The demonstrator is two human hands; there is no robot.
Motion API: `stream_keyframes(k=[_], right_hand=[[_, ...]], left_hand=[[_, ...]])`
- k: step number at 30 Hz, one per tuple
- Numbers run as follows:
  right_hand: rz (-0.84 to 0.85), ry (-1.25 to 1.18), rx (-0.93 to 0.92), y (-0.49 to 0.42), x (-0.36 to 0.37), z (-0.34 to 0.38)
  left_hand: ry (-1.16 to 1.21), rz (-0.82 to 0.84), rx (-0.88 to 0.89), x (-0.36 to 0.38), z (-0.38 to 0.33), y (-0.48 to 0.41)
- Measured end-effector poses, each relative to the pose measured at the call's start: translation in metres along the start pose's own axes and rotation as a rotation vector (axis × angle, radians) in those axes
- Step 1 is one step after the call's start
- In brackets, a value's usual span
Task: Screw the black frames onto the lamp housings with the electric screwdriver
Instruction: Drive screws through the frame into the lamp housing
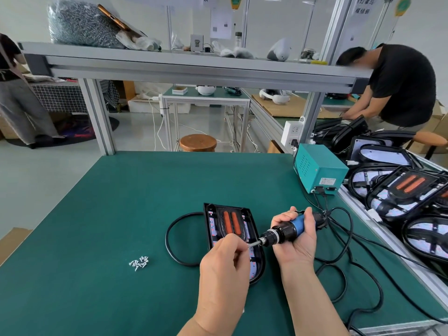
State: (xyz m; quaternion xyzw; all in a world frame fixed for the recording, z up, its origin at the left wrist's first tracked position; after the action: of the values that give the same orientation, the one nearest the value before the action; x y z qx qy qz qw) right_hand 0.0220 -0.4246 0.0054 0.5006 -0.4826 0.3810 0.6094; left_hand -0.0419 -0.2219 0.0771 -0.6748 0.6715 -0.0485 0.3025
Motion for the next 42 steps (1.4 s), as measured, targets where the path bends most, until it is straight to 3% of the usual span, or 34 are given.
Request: stream_keyframes(k=[15, 26, 29, 36, 39, 42], right_hand=[[-0.013, 0.019, -0.006, 0.002, 0.000, -0.001], [-0.008, 0.028, -0.001, 0.001, 0.000, -0.002], [-0.001, 0.036, 0.007, 0.001, 0.000, -0.002], [-0.004, 0.011, 0.014, 0.001, 0.000, -0.004], [-0.007, 0.017, 0.018, 0.001, 0.000, -0.004], [-0.010, 0.022, 0.028, 0.001, 0.000, -0.006]], left_hand=[[-0.038, -0.026, 0.061, -0.002, -0.003, -0.001], [-0.293, -0.057, 0.515, -0.002, -0.037, 0.004], [-0.300, -0.023, 0.459, -0.002, -0.033, 0.002], [0.028, -0.003, -0.065, 0.004, 0.010, 0.001], [-0.018, -0.002, -0.003, 0.003, 0.004, -0.001], [-0.176, -0.018, 0.239, -0.001, -0.019, 0.000]])
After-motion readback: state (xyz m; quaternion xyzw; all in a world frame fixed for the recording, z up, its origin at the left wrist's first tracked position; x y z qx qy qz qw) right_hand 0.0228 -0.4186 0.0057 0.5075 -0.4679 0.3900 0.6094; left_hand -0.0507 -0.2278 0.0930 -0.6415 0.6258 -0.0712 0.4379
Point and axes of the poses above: each hand's wrist, its own y-axis away from the middle knuckle, its own x-axis out of the palm, z = x × y, the point moved 9 cm from there along -y, towards the middle knuckle, and after that the axes turned 9 degrees about x, right-handed, at the moved point
